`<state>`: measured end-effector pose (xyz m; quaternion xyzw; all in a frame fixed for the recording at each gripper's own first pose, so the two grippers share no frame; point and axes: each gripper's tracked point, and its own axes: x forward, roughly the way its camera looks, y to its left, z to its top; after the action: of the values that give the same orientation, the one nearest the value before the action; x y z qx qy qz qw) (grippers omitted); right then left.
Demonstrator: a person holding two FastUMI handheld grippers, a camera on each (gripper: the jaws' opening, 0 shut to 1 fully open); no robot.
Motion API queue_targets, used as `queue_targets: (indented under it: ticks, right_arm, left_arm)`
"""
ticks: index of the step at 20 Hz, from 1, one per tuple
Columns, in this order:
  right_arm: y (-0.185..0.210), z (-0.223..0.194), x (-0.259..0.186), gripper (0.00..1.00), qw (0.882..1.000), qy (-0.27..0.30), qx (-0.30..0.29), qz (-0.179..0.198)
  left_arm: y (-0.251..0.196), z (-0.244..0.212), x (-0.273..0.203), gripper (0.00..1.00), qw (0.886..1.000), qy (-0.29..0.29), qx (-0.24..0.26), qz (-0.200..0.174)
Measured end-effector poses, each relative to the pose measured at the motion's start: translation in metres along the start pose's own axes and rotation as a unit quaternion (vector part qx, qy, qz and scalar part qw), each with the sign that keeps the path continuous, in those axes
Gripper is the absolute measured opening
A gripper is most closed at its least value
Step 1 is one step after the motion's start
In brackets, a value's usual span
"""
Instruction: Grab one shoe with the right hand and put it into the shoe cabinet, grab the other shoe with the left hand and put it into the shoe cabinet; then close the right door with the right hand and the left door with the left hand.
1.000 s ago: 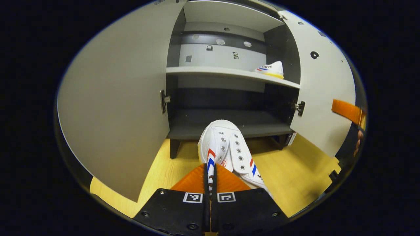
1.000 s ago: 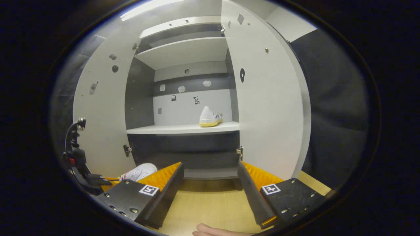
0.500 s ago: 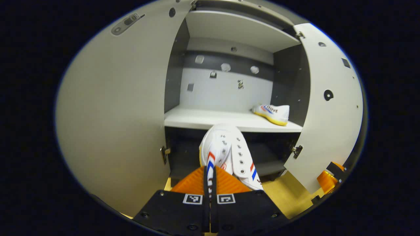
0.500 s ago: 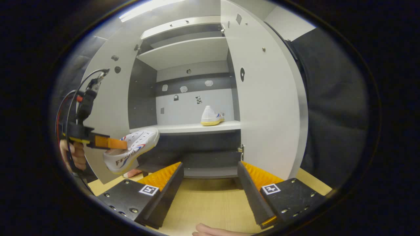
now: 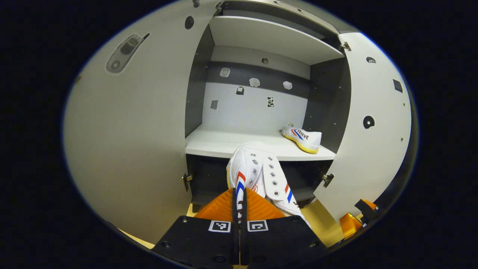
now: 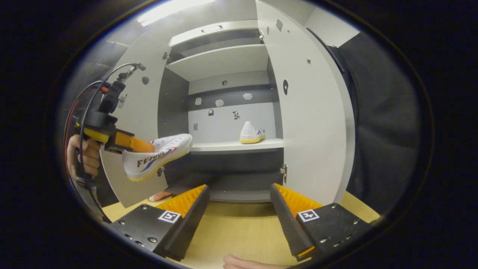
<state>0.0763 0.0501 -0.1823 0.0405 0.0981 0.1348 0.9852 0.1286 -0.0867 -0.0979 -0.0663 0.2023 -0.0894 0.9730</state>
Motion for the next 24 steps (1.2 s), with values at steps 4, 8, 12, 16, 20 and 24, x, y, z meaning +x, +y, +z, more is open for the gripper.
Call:
queue_targets:
  ticks: [4,8,12,16,20,24]
  right_arm:
    - [-0.005,0.002,-0.006,0.98,1.000,-0.004,0.013,0.001]
    - [-0.007,0.008,-0.010,0.98,1.000,-0.009,0.023,0.003]
    - [-0.006,0.013,-0.014,0.98,1.000,-0.018,0.017,0.006]
    - [-0.002,0.012,-0.021,0.98,1.000,-0.017,0.013,0.005]
    - [0.008,0.015,-0.032,0.98,1.000,-0.021,0.006,0.008]
    - [0.015,0.017,-0.050,0.98,1.000,-0.025,0.003,0.001]
  left_arm:
    - [-0.017,0.054,0.012,0.02,0.999,-0.037,0.003,-0.002]
    - [-0.030,0.107,0.044,0.02,0.998,-0.061,-0.012,-0.005]
    - [-0.035,0.145,0.090,0.02,0.997,-0.078,-0.022,-0.002]
    - [-0.034,0.145,0.141,0.02,0.998,-0.053,-0.035,-0.013]
    - [-0.020,0.129,0.186,0.02,0.999,-0.023,-0.042,-0.004]
    - [-0.007,0.101,0.211,0.02,0.999,0.024,-0.043,0.017]
